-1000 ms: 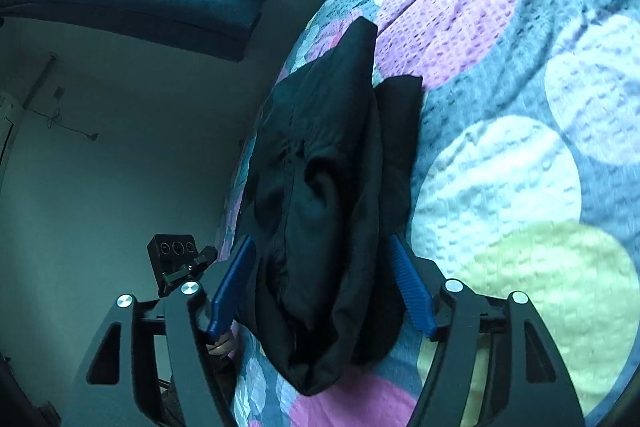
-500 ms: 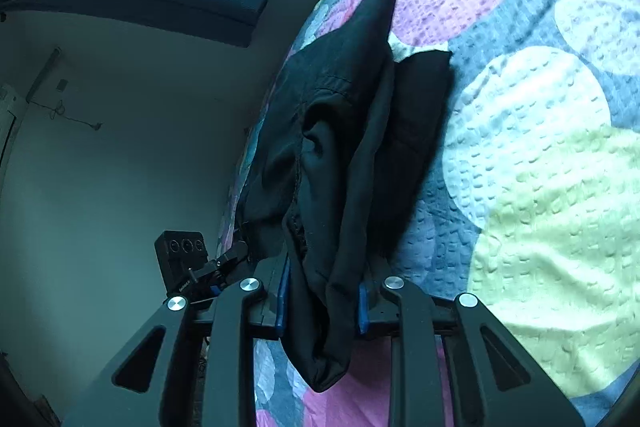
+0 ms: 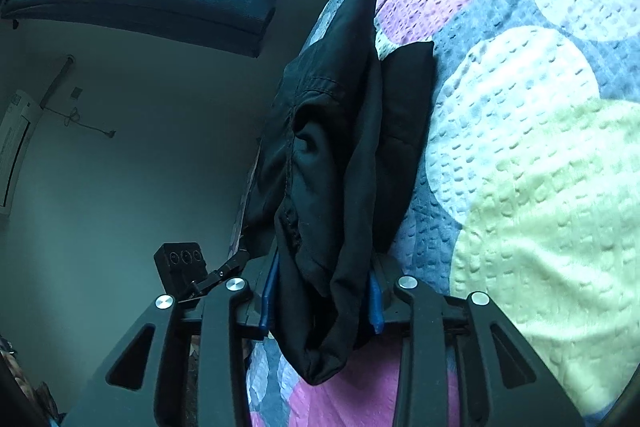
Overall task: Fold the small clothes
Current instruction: 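Open the right gripper and release the jacket bundle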
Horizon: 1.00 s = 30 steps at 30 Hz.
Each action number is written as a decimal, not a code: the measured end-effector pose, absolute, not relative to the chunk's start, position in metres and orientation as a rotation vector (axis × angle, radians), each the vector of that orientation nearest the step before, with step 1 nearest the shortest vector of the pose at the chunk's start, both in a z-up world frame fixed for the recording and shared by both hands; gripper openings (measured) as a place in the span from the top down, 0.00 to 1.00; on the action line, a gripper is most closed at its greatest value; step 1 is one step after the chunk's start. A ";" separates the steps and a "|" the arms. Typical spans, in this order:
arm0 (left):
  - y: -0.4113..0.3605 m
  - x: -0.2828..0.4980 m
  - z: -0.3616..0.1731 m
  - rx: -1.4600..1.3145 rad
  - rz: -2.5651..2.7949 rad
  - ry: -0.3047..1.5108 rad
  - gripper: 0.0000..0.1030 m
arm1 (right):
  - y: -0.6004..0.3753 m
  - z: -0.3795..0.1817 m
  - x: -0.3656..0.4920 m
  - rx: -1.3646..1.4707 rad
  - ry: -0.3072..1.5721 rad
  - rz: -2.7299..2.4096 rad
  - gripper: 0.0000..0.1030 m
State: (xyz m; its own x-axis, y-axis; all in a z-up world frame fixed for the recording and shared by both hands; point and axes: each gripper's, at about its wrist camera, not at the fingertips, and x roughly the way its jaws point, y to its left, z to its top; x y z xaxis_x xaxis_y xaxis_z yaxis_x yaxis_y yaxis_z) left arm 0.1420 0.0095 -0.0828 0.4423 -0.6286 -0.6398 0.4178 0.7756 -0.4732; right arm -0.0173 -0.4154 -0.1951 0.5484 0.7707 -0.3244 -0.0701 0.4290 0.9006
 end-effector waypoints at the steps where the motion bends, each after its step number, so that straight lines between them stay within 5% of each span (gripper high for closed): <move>1: 0.009 0.137 -0.080 -0.239 -0.638 0.890 0.28 | -0.414 -0.193 -0.022 0.984 0.831 0.602 0.61; 11: 0.016 0.095 -0.067 -0.147 -0.459 0.842 0.07 | -0.379 -0.160 -0.078 0.680 0.815 0.375 0.34; 30: 0.006 0.030 -0.048 0.045 -0.250 0.763 0.04 | -0.332 -0.114 -0.106 0.298 0.785 0.067 0.22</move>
State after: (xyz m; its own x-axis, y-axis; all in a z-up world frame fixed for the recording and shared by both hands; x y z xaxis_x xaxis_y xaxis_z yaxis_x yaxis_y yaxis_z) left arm 0.0299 0.0060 -0.0484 0.6945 -0.2082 -0.6888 0.2403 0.9694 -0.0506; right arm -0.1061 -0.3324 -0.1144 0.7077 0.1694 -0.6859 0.0512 0.9560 0.2889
